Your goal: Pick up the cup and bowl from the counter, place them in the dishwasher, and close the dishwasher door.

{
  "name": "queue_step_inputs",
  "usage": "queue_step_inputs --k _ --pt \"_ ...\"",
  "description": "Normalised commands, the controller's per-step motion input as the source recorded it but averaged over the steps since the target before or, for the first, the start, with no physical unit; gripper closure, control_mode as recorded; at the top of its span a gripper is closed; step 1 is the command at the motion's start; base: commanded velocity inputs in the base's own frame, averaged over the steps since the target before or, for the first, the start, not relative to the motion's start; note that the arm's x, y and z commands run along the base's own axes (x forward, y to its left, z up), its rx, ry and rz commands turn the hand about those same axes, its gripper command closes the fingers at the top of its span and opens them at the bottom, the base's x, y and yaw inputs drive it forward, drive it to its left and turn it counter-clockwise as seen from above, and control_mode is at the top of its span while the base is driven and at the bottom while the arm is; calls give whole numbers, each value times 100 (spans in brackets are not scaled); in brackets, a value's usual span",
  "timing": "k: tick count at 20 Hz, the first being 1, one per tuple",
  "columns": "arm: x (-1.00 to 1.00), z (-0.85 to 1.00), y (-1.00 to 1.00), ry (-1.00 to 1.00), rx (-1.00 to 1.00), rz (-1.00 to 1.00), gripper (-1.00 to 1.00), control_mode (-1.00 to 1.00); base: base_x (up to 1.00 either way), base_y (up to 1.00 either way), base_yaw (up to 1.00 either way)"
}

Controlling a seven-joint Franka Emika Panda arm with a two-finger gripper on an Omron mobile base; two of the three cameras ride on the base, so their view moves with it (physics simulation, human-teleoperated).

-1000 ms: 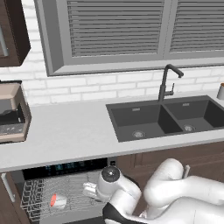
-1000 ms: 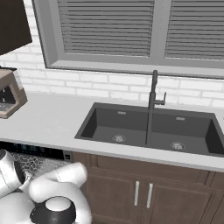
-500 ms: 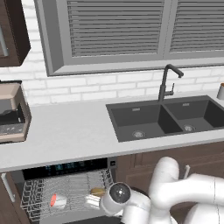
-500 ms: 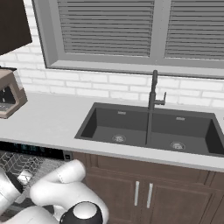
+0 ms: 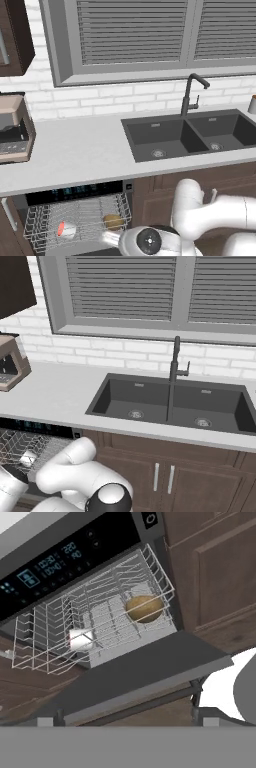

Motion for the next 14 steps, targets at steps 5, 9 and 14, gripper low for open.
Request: queue_step_inputs --k 5,9,14 --pt "8 0 0 -15 2 0 -100 -100 0 0 0" --pt "13 2 -1 0 0 0 -100 -100 0 0 0" --pt "15 5 0 -2 0 0 -100 -100 0 0 0"
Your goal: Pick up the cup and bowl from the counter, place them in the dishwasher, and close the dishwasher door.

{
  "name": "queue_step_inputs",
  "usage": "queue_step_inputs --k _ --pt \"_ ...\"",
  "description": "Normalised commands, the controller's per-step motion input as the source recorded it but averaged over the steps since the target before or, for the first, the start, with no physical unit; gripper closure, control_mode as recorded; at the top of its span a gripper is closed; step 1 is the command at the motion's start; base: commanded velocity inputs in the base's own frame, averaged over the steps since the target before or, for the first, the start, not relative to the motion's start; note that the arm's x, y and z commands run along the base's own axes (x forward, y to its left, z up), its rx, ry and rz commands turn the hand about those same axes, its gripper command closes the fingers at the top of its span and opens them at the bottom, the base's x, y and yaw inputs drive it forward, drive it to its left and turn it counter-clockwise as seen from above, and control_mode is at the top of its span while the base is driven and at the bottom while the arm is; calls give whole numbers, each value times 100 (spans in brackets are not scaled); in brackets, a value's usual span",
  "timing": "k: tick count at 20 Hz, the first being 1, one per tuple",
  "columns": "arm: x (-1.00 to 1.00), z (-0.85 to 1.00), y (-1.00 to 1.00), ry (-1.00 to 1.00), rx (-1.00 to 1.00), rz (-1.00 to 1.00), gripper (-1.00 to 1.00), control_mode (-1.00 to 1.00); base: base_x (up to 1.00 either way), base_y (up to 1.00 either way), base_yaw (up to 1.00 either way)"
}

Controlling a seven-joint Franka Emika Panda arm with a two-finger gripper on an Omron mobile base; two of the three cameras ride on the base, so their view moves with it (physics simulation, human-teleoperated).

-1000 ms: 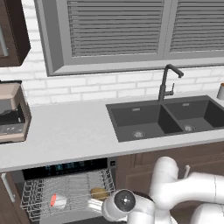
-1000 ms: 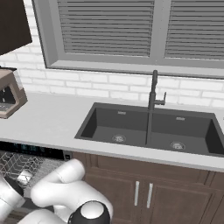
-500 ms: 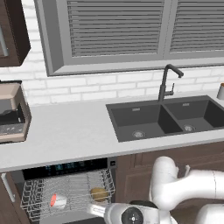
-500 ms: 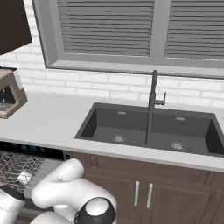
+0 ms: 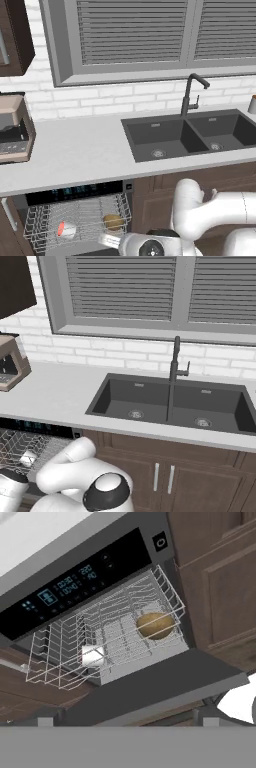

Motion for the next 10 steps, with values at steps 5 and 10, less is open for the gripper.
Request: queue_step_inputs --k 5,10 --pt "6 4 0 -15 2 0 -100 -100 0 0 0" --pt "-10 5 0 -10 2 0 -100 -100 0 0 0"
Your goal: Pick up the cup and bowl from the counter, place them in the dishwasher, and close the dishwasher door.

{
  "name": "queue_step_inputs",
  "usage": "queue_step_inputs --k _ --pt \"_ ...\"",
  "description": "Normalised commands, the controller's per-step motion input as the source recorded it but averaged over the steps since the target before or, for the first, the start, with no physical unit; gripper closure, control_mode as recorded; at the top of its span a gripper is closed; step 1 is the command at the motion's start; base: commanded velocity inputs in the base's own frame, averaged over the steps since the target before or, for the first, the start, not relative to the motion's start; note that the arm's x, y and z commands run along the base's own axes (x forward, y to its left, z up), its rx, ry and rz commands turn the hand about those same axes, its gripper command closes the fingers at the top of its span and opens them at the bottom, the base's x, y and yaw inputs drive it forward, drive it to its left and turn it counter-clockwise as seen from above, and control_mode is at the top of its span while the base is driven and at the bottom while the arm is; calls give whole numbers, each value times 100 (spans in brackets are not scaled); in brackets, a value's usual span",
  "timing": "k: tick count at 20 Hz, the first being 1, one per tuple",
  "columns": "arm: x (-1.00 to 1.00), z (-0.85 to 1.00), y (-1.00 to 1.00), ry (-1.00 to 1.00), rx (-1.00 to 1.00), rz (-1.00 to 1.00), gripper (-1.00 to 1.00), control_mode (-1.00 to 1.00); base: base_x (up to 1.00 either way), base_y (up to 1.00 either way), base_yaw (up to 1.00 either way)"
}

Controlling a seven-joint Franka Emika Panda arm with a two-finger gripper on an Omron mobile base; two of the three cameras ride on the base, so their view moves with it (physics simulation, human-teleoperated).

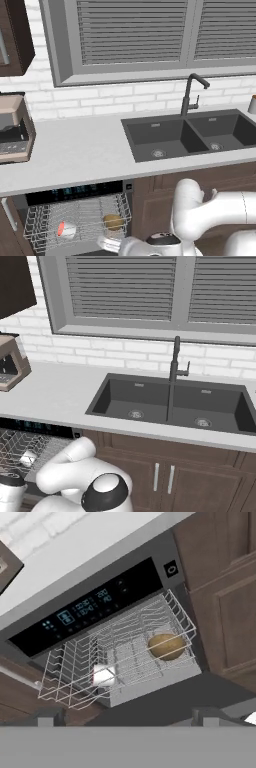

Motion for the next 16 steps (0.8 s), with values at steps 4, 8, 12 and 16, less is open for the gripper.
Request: queue_step_inputs --k 4,8,12,16 --pt "-54 0 6 -16 0 0 -100 -100 0 0 0" --pt "-64 0 1 -24 0 0 -100 -100 0 0 0" --pt "-34 -4 7 -19 0 0 -100 -100 0 0 0" --pt "-3 -61 4 -16 -2 -1 -100 -100 0 0 0"
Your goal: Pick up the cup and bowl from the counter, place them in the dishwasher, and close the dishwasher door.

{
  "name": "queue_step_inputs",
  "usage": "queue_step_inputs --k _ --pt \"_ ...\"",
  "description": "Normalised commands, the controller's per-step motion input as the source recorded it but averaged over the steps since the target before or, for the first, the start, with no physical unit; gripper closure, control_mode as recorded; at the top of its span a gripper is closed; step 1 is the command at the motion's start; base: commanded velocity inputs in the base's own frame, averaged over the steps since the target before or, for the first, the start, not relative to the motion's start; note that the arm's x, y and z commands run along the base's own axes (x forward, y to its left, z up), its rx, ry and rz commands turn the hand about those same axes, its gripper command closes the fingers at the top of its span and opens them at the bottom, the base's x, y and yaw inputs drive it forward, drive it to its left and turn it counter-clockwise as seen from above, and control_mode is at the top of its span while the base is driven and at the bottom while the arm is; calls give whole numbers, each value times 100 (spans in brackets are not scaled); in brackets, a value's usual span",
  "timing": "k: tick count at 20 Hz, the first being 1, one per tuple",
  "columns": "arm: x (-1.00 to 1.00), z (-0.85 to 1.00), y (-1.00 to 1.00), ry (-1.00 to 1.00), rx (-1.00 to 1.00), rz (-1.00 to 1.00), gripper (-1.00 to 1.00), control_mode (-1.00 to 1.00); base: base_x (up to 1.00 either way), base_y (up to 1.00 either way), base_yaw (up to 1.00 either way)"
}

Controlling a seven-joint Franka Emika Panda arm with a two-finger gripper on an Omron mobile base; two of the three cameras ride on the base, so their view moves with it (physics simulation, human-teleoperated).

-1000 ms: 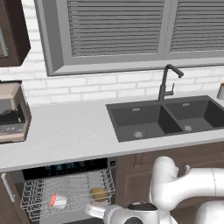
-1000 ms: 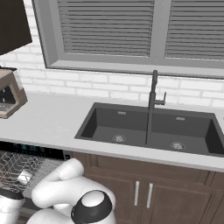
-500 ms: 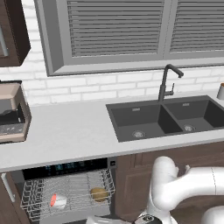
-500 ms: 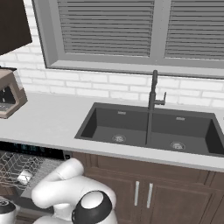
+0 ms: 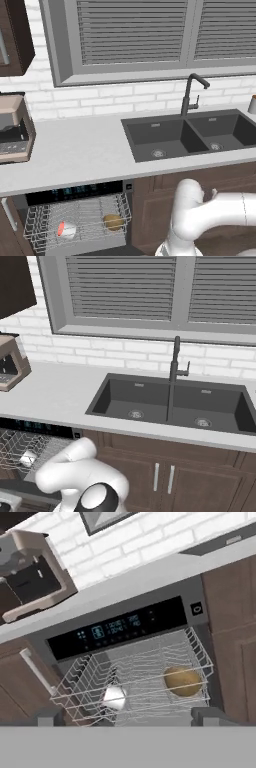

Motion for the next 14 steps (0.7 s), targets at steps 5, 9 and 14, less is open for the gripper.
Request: queue_step_inputs --k 5,9,14 --pt "1 -92 27 -8 -5 -1 -100 -100 0 0 0" --pt "0 -79 58 -19 -5 -5 -100 -100 0 0 0" --pt "-20 -38 67 -21 -5 -15 -100 -100 0 0 0"
